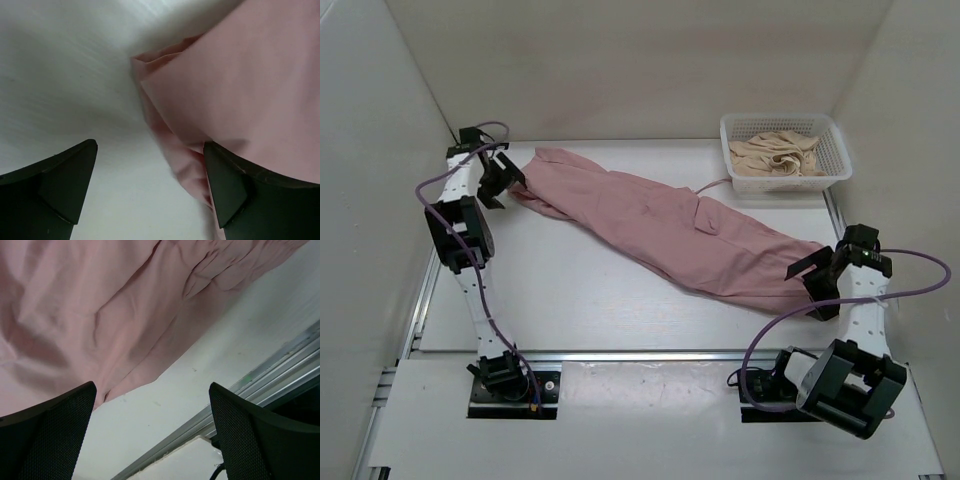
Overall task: Fold and stack the trousers
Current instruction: Fold the trousers
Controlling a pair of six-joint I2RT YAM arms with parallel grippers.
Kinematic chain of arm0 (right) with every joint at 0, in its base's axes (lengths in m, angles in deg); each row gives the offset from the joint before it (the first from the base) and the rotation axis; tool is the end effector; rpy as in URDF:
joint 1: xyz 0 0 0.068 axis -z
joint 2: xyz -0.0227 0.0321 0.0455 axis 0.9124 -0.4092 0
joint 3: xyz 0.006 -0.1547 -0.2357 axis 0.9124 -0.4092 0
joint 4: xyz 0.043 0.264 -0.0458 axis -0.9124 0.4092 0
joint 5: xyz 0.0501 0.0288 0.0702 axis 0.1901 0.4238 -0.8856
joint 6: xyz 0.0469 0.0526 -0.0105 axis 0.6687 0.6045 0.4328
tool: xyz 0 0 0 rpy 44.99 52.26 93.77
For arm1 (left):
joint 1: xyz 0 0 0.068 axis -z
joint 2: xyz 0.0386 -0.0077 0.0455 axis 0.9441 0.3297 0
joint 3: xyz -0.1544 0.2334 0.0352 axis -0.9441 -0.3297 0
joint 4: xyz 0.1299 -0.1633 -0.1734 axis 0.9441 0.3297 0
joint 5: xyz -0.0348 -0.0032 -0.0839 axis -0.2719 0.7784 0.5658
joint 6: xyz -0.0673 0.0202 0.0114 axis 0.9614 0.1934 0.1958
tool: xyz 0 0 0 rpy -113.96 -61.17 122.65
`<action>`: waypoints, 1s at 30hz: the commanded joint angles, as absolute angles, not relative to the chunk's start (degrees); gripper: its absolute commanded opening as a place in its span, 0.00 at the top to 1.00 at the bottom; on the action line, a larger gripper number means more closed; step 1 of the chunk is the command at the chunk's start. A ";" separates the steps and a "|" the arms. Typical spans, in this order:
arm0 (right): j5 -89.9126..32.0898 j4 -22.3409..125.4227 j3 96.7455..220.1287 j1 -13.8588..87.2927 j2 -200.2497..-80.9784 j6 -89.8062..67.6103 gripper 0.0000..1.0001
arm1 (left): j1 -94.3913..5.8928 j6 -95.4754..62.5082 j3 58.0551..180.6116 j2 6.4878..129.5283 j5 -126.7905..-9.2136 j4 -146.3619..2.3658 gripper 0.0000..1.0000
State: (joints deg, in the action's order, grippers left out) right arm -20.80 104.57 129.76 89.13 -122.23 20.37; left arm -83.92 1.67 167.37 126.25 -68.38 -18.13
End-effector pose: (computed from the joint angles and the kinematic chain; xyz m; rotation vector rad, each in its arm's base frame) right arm 0.1867 -0.0810 0.2208 1.4261 2.3897 0.0548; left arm 0.5146 0.1122 0.1906 -0.9565 2.5471 -0.2716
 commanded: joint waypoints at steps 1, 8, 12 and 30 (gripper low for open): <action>-27.33 103.68 129.21 89.31 -120.27 20.67 0.02 | -82.97 1.02 170.21 128.38 -69.67 -14.61 0.00; -27.33 103.15 130.62 89.31 -120.79 21.29 0.02 | -80.68 3.48 173.81 134.01 -70.20 -14.61 0.00; -27.33 103.68 129.21 89.31 -120.27 21.90 0.02 | -80.15 5.07 172.68 132.97 -70.81 -15.22 0.09; -23.74 105.79 130.44 89.31 -118.51 19.09 0.02 | -82.52 5.60 163.80 119.35 -69.76 -16.37 0.19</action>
